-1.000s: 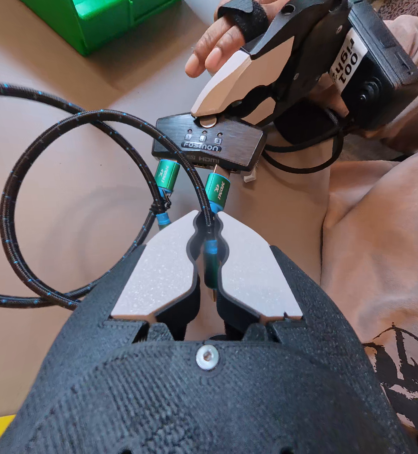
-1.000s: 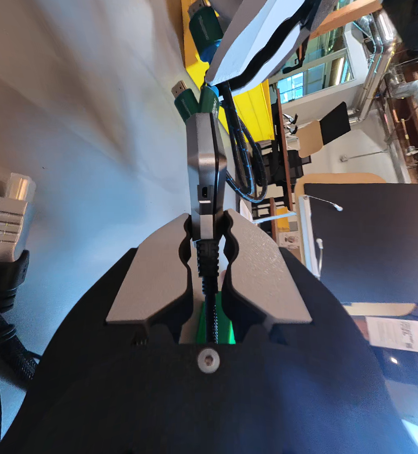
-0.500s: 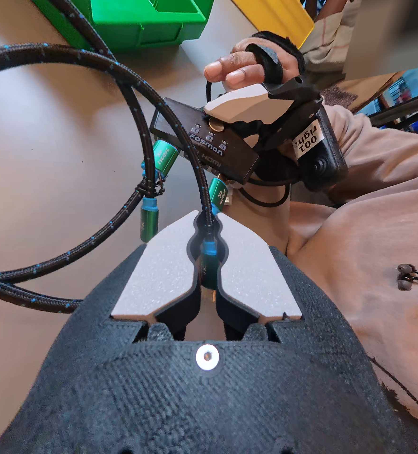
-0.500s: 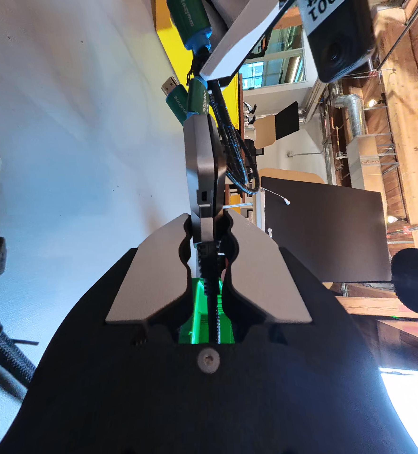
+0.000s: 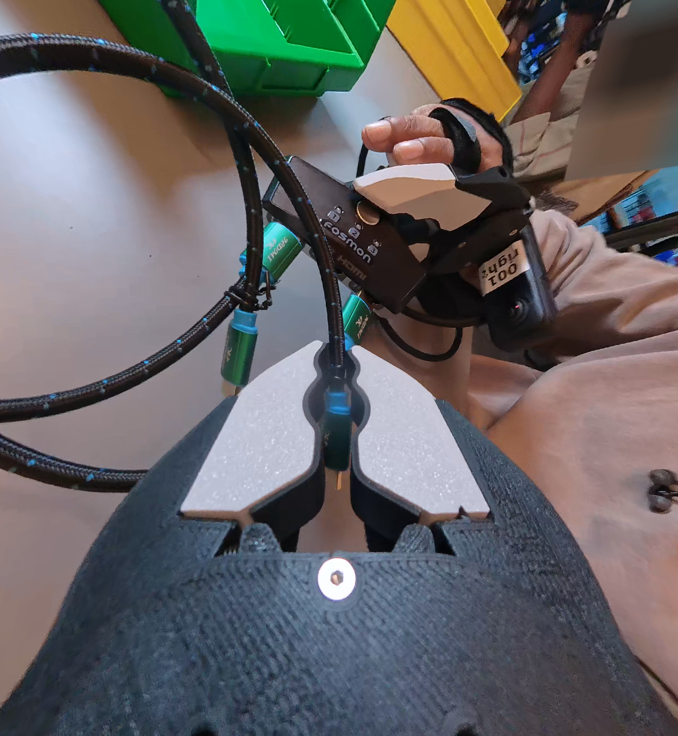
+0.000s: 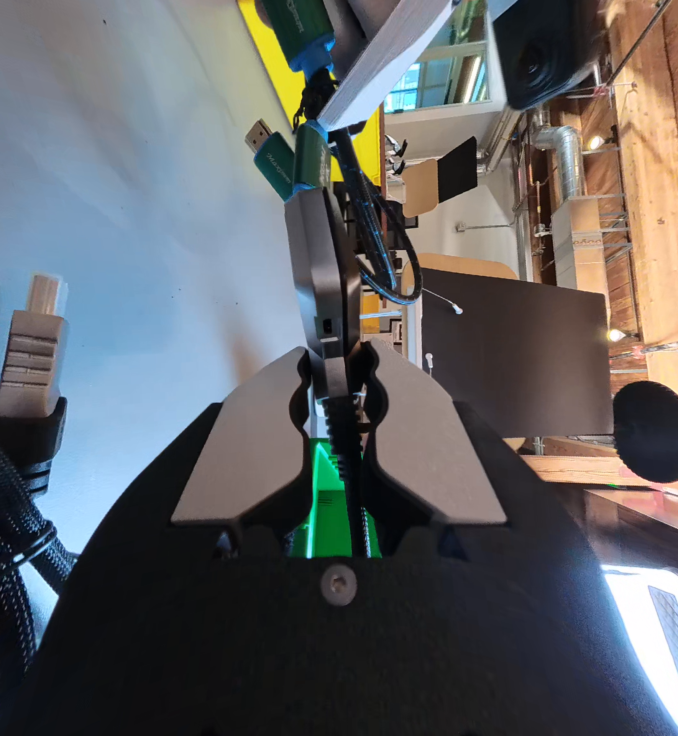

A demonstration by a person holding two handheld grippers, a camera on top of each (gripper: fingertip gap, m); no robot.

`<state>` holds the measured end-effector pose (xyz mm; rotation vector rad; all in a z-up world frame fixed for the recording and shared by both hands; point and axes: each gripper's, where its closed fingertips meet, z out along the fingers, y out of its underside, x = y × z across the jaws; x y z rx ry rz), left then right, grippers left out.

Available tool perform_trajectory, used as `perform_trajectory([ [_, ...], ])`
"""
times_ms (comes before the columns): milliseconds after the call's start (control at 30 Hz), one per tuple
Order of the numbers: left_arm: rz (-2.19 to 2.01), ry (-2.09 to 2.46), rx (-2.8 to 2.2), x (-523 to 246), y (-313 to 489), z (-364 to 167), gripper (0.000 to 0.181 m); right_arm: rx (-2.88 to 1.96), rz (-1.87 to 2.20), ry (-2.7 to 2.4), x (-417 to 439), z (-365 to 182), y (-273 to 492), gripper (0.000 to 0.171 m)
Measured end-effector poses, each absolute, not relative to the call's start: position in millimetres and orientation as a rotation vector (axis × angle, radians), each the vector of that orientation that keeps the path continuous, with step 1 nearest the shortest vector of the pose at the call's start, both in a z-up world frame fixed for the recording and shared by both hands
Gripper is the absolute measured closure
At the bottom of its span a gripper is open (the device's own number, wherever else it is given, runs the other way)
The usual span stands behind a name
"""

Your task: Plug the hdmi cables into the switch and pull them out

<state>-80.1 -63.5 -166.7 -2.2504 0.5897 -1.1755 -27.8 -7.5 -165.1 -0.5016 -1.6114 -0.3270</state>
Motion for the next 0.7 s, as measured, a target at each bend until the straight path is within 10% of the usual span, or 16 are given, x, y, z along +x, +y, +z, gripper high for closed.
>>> perform_trajectory([
  [700, -0.234, 1.097, -2.112, -128, -118, -192, 0.147, -0.645, -0.174, -1.668, -25, -173, 5, 0.147],
])
